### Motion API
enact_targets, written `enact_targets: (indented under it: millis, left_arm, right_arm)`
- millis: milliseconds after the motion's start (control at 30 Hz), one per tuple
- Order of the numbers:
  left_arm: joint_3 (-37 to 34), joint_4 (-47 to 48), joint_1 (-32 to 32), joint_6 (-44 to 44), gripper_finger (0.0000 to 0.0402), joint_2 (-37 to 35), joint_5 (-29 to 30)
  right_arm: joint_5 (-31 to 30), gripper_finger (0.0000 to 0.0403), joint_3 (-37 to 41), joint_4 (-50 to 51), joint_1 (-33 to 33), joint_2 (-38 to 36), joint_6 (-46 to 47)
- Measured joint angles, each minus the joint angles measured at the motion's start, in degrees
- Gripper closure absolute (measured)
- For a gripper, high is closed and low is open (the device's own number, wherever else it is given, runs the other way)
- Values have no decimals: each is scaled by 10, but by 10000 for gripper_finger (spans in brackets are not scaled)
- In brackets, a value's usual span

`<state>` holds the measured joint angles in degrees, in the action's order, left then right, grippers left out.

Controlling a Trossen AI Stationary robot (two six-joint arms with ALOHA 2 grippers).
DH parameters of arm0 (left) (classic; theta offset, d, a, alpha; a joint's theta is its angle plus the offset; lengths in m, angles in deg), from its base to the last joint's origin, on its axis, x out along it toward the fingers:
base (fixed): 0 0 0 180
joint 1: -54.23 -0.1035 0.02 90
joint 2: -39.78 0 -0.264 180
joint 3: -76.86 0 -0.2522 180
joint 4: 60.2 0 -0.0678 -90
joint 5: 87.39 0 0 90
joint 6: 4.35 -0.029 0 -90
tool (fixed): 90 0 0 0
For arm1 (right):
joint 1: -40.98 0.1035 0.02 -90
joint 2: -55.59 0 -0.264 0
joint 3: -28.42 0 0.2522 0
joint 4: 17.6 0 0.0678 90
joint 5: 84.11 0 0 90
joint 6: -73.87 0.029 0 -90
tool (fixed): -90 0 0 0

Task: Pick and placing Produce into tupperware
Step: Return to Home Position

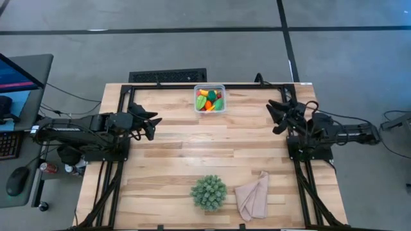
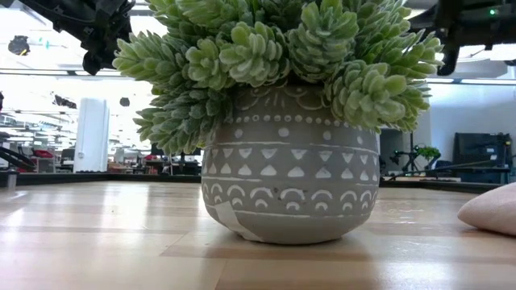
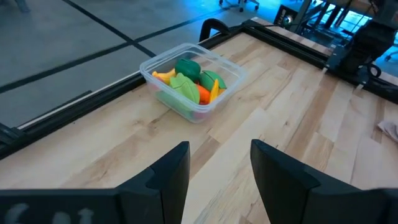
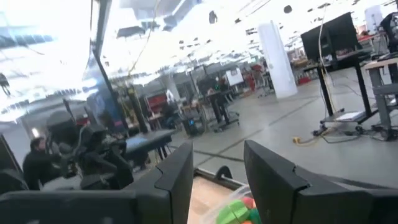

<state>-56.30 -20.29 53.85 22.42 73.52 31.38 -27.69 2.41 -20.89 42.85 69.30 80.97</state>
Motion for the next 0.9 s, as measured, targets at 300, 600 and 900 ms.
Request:
enact_targets:
  millis: [300, 600, 900]
  left_arm:
    - [0, 0, 0, 0, 241, 0, 0]
    - [0, 0, 0, 5, 241, 0, 0]
    - [0, -1, 0, 7, 241, 0, 2]
  right_arm:
    - [-27, 266, 64, 18, 0, -116, 10]
    - [-26, 267, 113, 5, 0, -136, 35]
    - [-8, 268, 117, -55, 0, -136, 13]
